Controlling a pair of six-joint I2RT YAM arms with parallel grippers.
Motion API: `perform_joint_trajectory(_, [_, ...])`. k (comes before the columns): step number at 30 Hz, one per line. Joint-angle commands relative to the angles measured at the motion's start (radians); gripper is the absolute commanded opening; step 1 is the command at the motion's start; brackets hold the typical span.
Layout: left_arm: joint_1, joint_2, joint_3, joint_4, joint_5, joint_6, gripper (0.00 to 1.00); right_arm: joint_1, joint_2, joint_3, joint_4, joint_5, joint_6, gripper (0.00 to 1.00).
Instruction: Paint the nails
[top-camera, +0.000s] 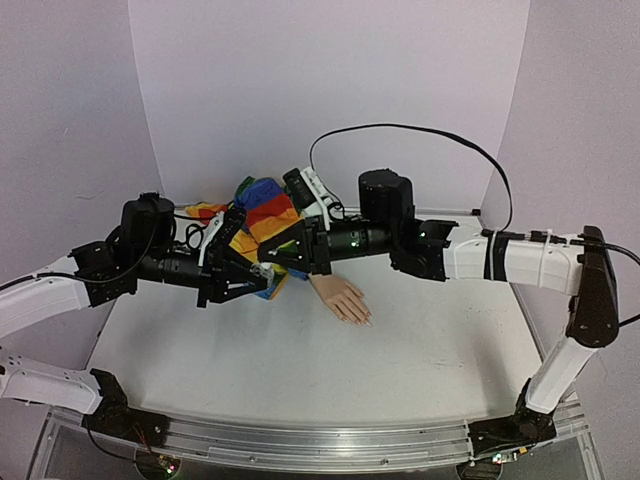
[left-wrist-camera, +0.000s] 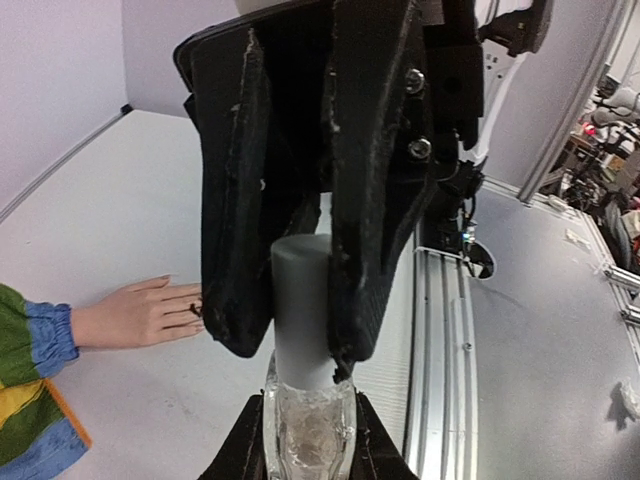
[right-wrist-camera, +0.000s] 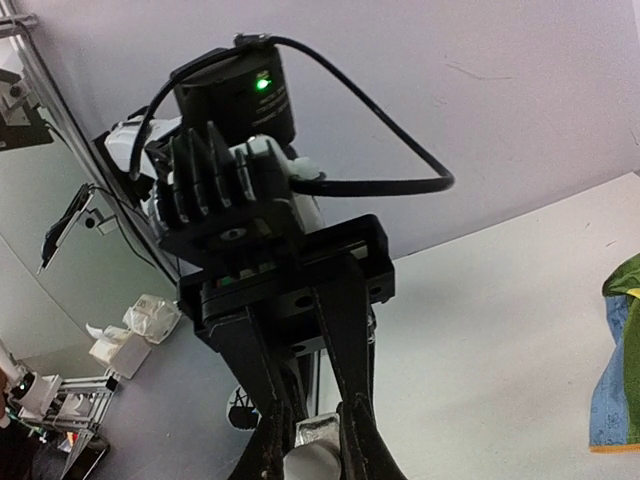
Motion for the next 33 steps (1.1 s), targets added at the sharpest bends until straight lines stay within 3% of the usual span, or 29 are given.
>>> perform_joint_trajectory(1, [0.013, -0.050, 0.017, 0.085, -0.291, -0.019, 0.00, 0.029, 0.067, 0.040, 0.052, 0.016, 0.065, 0.00])
perform_joint_trajectory(7, [0.014, -0.061, -0.002, 0.084, -0.642, -0.008, 0.00, 0.075, 0.210, 0.145, 0.054, 0.268, 0.211, 0.00])
perform_joint_trajectory(12, [0.013, -0.056, -0.009, 0.083, -0.886, -0.005, 0.00, 0.142, 0.350, 0.302, -0.099, 0.694, 0.502, 0.00])
perform_joint_trajectory(16, [0.013, -0.066, -0.014, 0.082, -0.926, 0.000, 0.00, 0.235, 0.447, 0.505, -0.154, 0.850, 0.528, 0.00])
perform_joint_trajectory(21, [0.013, -0.069, -0.014, 0.081, -0.877, 0.022, 0.00, 0.245, 0.448, 0.545, -0.157, 0.876, 0.510, 0.00])
perform_joint_trajectory(22, [0.013, -0.072, -0.016, 0.080, -0.844, 0.037, 0.00, 0.244, 0.435, 0.536, -0.157, 0.879, 0.489, 0.02])
perform_joint_trajectory(27, [0.013, -0.079, -0.020, 0.078, -0.785, 0.047, 0.00, 0.220, 0.307, 0.416, -0.155, 0.877, 0.359, 0.37])
perform_joint_trajectory(33, [0.013, -0.076, -0.015, 0.070, -0.771, 0.042, 0.00, 0.140, 0.124, 0.198, -0.131, 0.774, 0.222, 0.62])
